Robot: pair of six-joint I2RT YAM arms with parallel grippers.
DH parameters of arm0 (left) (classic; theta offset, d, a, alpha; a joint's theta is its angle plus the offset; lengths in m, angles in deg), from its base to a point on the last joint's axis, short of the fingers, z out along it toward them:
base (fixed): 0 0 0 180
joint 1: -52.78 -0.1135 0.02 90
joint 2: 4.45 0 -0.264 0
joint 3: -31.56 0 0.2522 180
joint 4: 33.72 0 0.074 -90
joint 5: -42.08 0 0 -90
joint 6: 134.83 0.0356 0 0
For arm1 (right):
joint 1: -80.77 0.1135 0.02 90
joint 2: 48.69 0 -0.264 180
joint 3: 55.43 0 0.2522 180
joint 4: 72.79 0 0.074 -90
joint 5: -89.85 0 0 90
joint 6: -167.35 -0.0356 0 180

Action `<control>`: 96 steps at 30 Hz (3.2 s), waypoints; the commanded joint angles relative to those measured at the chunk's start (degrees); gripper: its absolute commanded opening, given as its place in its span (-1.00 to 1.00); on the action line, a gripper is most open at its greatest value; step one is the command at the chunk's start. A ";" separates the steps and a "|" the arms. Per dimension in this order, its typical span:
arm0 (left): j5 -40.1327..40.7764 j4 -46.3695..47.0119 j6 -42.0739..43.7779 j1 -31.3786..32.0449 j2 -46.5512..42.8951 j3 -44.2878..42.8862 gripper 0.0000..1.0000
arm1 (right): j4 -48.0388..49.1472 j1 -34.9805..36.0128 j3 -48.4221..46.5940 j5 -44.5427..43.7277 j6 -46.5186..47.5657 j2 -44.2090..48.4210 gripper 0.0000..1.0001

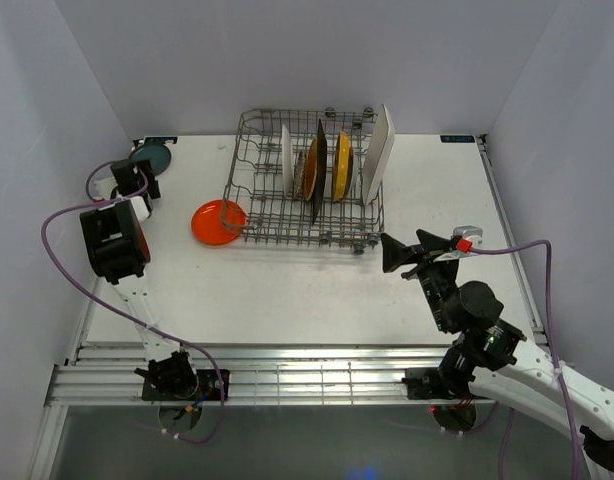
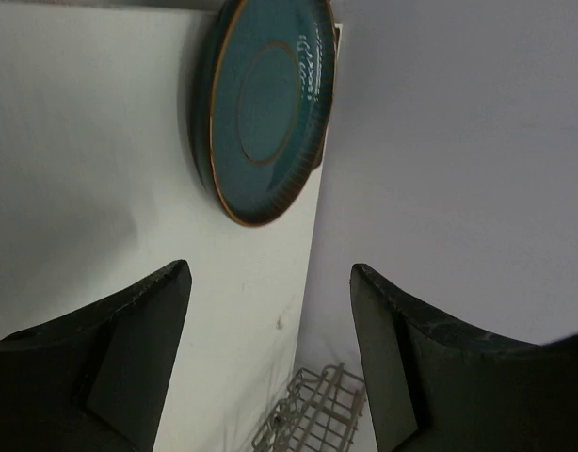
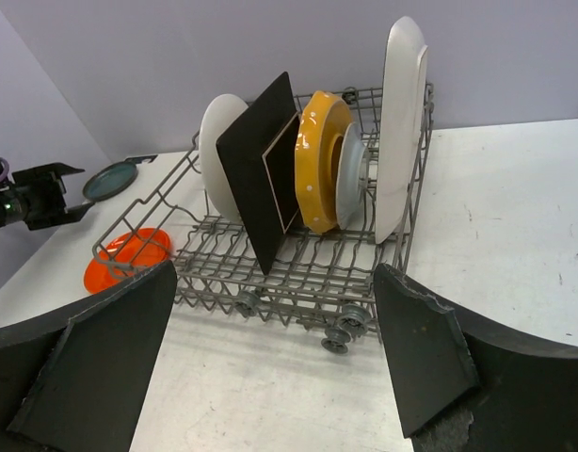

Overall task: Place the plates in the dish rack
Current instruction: Pick up the plate from the corner of the board.

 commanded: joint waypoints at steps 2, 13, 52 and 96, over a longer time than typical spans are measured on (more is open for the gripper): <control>1.21 -2.46 1.96 -0.42 2.74 -5.42 0.57 | 2.12 0.03 0.70 -0.83 -0.64 1.06 0.81; 1.56 -3.61 3.80 -0.68 9.60 -13.60 0.47 | 2.92 0.03 1.49 -1.45 -0.55 1.06 0.81; -2.39 -2.73 1.87 -0.86 13.21 -14.75 -0.82 | 3.36 0.03 2.46 -0.57 -1.25 2.03 0.80; -18.21 21.52 -12.64 3.36 -31.78 34.35 -1.00 | -2.18 0.03 -11.77 9.97 -3.71 -11.77 0.91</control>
